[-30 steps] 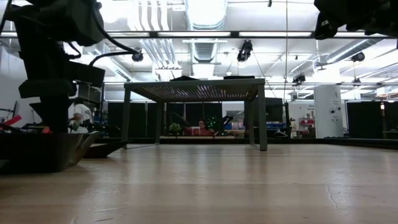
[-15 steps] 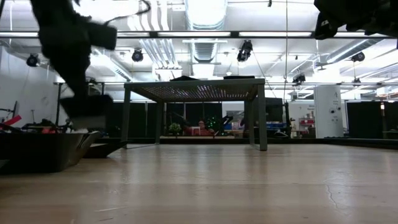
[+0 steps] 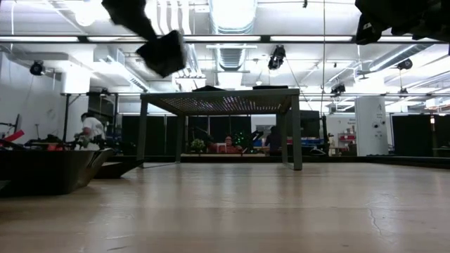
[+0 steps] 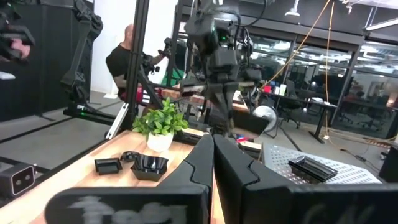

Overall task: Pick & Place Mini shaped plates
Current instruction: Stack the black distorted square plate on top of the other black distorted square plate on the shelf, then stack the black drop shaped plate on top of the other black drop shaped plate on the shelf

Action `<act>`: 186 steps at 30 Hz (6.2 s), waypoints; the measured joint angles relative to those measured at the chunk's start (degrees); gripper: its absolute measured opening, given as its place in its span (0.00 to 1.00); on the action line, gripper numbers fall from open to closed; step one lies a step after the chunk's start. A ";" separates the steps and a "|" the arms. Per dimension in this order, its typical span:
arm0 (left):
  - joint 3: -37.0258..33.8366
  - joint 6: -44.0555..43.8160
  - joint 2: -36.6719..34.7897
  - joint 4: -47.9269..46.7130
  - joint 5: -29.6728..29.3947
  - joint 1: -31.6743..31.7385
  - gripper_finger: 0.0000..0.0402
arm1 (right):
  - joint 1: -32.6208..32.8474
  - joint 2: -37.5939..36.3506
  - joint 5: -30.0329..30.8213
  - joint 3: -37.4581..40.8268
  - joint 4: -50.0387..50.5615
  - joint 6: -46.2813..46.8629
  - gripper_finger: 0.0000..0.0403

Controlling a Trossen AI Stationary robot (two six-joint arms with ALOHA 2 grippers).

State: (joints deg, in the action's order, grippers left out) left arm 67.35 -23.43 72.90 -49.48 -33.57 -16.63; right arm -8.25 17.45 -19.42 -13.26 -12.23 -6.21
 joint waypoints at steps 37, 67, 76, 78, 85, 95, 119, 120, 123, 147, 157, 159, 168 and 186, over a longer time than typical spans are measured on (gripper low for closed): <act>10.73 32.69 15.91 42.15 9.10 21.33 0.00 | -0.02 -0.02 -0.01 0.04 -0.02 -0.11 0.02; 37.64 36.90 37.42 20.40 13.15 27.71 0.00 | -0.02 -0.02 -0.01 0.09 -0.02 -0.25 0.02; 37.58 36.54 37.46 21.23 13.84 28.29 0.00 | 0.00 -0.02 0.00 0.09 0.00 0.00 0.02; 37.53 36.87 37.46 21.27 16.51 28.29 0.00 | -0.02 -0.02 0.00 0.09 -0.02 -0.11 0.02; 37.53 37.12 37.46 21.46 14.31 28.32 0.03 | -0.01 -0.02 0.00 0.09 0.00 -0.22 0.02; 37.65 36.02 37.46 21.67 14.00 28.32 0.27 | -0.01 -0.02 -0.02 0.09 -0.01 0.00 0.02; 36.71 14.20 32.81 -10.18 14.02 10.17 0.35 | 0.00 0.08 -0.01 0.20 0.00 -0.16 0.02; 36.37 13.32 32.81 -10.43 14.02 8.85 0.35 | -0.01 0.17 -0.02 0.20 0.00 0.01 0.02; 35.11 10.77 32.75 -11.73 14.02 4.79 0.35 | -0.02 0.25 -0.02 0.20 0.00 -0.25 0.02; 8.65 -9.29 32.63 -9.05 18.13 -6.24 0.32 | 0.00 0.31 0.00 0.20 0.00 -0.03 0.02; 3.90 -9.24 32.59 -2.29 17.66 -5.93 0.31 | 0.00 0.33 0.00 0.20 0.00 -0.17 0.02; 3.06 -9.37 32.59 -1.96 18.22 -5.92 0.31 | -0.01 0.33 0.00 0.20 0.00 0.00 0.02; 2.69 -9.64 32.59 -1.94 18.28 -4.78 0.22 | 0.00 0.33 -0.02 0.20 0.00 -0.25 0.02; 3.66 -9.62 31.81 -2.06 19.34 -2.59 0.00 | -0.02 0.33 0.00 0.20 -0.01 -0.20 0.02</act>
State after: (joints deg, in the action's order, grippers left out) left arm 71.01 -33.05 104.71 -51.53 -14.23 -19.22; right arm -8.27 17.78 -19.42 -13.06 -12.23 -6.41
